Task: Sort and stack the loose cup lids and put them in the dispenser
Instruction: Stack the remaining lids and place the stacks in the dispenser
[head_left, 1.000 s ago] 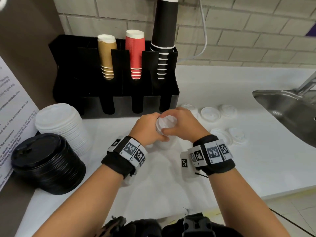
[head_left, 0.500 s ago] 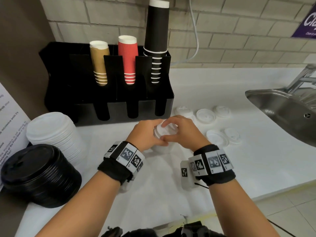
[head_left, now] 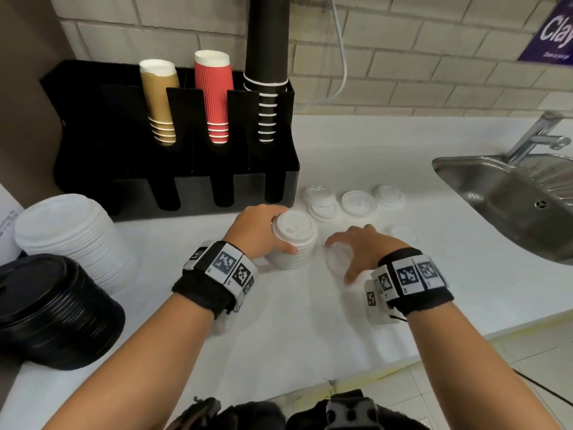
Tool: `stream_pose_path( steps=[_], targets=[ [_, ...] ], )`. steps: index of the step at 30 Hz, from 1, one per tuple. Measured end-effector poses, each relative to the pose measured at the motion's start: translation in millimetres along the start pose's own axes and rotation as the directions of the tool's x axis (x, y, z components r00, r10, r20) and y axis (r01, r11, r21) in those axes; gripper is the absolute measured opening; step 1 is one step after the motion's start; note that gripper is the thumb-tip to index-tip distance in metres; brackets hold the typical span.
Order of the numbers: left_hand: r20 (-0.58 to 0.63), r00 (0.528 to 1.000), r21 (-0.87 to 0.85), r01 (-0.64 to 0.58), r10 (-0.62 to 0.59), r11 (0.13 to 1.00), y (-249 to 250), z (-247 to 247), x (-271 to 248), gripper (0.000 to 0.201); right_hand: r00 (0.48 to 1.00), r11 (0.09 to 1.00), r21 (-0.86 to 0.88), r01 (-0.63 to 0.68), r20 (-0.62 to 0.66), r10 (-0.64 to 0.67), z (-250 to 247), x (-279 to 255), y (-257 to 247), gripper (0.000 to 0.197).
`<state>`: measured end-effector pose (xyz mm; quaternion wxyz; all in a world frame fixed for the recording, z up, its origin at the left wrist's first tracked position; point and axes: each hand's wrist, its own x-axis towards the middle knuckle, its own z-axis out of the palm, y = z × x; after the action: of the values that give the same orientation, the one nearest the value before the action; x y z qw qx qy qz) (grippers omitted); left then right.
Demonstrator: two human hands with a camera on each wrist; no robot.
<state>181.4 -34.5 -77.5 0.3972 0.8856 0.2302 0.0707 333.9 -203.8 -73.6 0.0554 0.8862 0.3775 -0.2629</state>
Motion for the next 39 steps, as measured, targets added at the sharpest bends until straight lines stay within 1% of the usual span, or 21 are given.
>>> stream_pose_path(
  steps=[2,3,4,6,8,9,11,12,14,16,18,21,24,27,30,33,36,37,39],
  targets=[
    [0.002,1.000,0.008,0.004,-0.004,1.000,2,1,0,0.060,1.000,0.999,-0.040,0.025,-0.006,-0.025,2,4,0,0.085],
    [0.002,1.000,0.011,0.006,-0.006,1.000,3,2,0,0.059,0.999,0.999,-0.026,0.038,-0.020,-0.039,1,5,2,0.083],
    [-0.002,1.000,0.013,0.010,-0.010,1.000,3,2,-1,0.059,0.997,0.998,0.018,0.059,-0.047,-0.058,-1,5,4,0.082],
    [-0.017,1.000,0.040,0.019,-0.018,0.999,5,3,-1,0.063,0.982,0.973,0.183,0.142,-0.146,-0.116,-8,4,11,0.080],
    [-0.031,0.999,0.086,0.026,-0.023,0.996,7,5,-1,0.068,0.943,0.888,0.371,0.272,-0.289,-0.168,-16,1,16,0.073],
    [-0.034,0.999,0.099,0.026,-0.022,0.995,9,6,-1,0.069,0.917,0.820,0.460,0.341,-0.354,-0.183,-18,-1,16,0.069],
    [-0.034,0.999,0.104,0.023,-0.020,0.994,11,8,-2,0.069,0.875,0.663,0.594,0.456,-0.435,-0.212,-20,-4,11,0.062],
    [-0.036,0.999,0.106,0.025,-0.022,0.994,12,10,-2,0.069,0.859,0.611,0.619,0.493,-0.457,-0.230,-19,-4,8,0.060],
    [-0.046,0.999,0.110,0.030,-0.025,0.994,13,12,-2,0.068,0.831,0.571,0.614,0.544,-0.489,-0.266,-17,-4,-1,0.057],
    [-0.063,0.998,0.111,0.028,-0.021,0.993,14,14,-2,0.067,0.803,0.579,0.571,0.583,-0.514,-0.302,-13,-2,-10,0.055],
    [-0.084,0.996,0.119,0.028,-0.018,0.992,15,16,-2,0.069,0.787,0.608,0.522,0.598,-0.525,-0.324,-10,2,-16,0.057],
    [-0.112,0.993,0.097,0.050,-0.039,0.994,15,19,-3,0.078,0.790,0.673,0.456,0.582,-0.513,-0.335,-10,8,-20,0.062],
    [-0.114,0.992,0.084,0.069,-0.060,0.994,15,19,-3,0.089,0.789,0.729,0.373,0.574,-0.489,-0.372,-13,13,-24,0.066],
    [-0.105,0.992,0.101,0.084,-0.074,0.991,15,18,-3,0.102,0.779,0.741,0.330,0.585,-0.483,-0.400,-13,15,-26,0.068],
    [-0.105,0.992,0.109,0.087,-0.076,0.990,15,17,-3,0.109,0.762,0.741,0.296,0.602,-0.491,-0.423,-14,15,-28,0.066],
    [-0.104,0.992,0.117,0.087,-0.075,0.989,14,17,-2,0.110,0.756,0.754,0.243,0.611,-0.463,-0.463,-17,16,-30,0.062],
    [-0.112,0.991,0.108,0.087,-0.075,0.990,13,17,-3,0.106,0.765,0.771,0.205,0.603,-0.423,-0.486,-19,16,-32,0.057],
    [-0.113,0.991,0.104,0.086,-0.075,0.991,13,17,-3,0.103,0.768,0.777,0.193,0.599,-0.413,-0.490,-20,16,-32,0.056],
    [-0.112,0.992,0.089,0.075,-0.065,0.993,12,17,-3,0.090,0.775,0.793,0.163,0.587,-0.397,-0.492,-20,15,-34,0.056]
  ],
)
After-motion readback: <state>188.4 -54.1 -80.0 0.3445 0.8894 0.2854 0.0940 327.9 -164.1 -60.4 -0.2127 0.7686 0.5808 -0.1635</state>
